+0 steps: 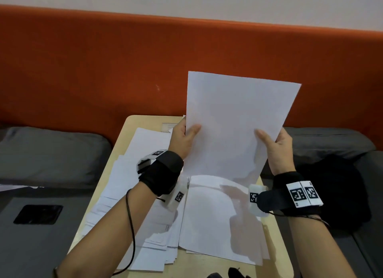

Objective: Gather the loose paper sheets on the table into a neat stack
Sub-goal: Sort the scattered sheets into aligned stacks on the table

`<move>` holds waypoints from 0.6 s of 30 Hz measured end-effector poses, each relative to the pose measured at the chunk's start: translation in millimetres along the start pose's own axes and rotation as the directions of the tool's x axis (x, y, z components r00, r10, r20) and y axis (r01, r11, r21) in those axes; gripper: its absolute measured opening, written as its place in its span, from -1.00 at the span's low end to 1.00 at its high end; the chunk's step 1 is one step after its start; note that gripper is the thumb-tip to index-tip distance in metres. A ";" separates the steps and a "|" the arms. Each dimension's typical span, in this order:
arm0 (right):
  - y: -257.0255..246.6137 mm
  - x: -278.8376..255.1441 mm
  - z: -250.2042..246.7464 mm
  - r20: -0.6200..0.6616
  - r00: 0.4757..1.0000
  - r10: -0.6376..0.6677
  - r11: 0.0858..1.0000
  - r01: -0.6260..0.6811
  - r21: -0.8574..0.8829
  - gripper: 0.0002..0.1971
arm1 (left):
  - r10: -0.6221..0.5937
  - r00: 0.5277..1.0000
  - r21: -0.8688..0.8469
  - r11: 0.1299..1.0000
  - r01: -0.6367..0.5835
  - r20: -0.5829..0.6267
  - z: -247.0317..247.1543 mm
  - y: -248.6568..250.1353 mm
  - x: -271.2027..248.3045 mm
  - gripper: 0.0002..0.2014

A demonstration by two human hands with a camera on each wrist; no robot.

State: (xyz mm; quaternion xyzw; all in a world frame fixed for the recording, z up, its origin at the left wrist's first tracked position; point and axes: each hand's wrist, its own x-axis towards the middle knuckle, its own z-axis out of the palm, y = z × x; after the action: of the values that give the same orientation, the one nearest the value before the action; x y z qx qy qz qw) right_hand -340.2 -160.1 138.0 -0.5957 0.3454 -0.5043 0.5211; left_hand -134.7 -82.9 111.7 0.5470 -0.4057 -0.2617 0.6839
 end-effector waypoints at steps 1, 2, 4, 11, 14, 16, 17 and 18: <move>1.0 0.6 -0.1 -0.007 1.000 -0.004 1.000 0.004 0.004 -0.79 | 0.000 1.000 -0.003 1.000 0.000 0.015 -0.6 -1.5 -0.4 -0.77; 5.0 0.5 -0.5 -0.013 1.000 0.006 1.000 -0.006 -0.001 -0.81 | -0.022 0.999 0.002 1.000 0.022 0.029 -1.7 -6.2 -2.3 -0.76; 20.8 -2.1 -2.1 -0.012 0.998 0.057 0.997 -0.057 -0.049 -0.83 | -0.092 0.994 0.037 0.995 0.090 0.053 -5.1 -21.0 -11.1 -0.69; 72.8 -6.8 -9.4 -0.059 0.964 0.258 0.924 -0.264 -0.277 -0.70 | -0.346 0.929 0.330 0.899 0.287 0.135 -12.0 -61.4 -32.3 -0.62; 87.8 -1.4 -21.0 -0.061 0.917 0.393 0.783 -0.369 -0.500 -0.64 | -0.464 0.873 0.515 0.790 0.331 0.151 -12.7 -65.3 -35.0 -0.58; 102.8 -3.9 -26.0 -0.088 0.830 0.550 0.555 -0.443 -0.704 -0.54 | -0.608 0.775 0.646 0.663 0.378 0.171 -14.0 -73.4 -39.4 -0.57; 109.9 -8.0 -26.3 -0.114 0.784 0.610 0.416 -0.439 -0.796 -0.48 | -0.671 0.720 0.696 0.602 0.391 0.176 -14.6 -77.6 -42.0 -0.55; 116.6 -13.4 -25.0 -0.137 0.744 0.654 0.291 -0.414 -0.863 -0.43 | -0.716 0.674 0.732 0.555 0.395 0.179 -14.9 -81.3 -44.3 -0.53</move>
State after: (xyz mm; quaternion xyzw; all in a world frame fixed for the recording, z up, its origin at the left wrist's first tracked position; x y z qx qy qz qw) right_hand -354.3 -179.8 20.5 -0.6745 0.6589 0.0172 0.3327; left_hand -138.8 -61.0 20.7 0.7678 -0.4162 -0.4376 0.2139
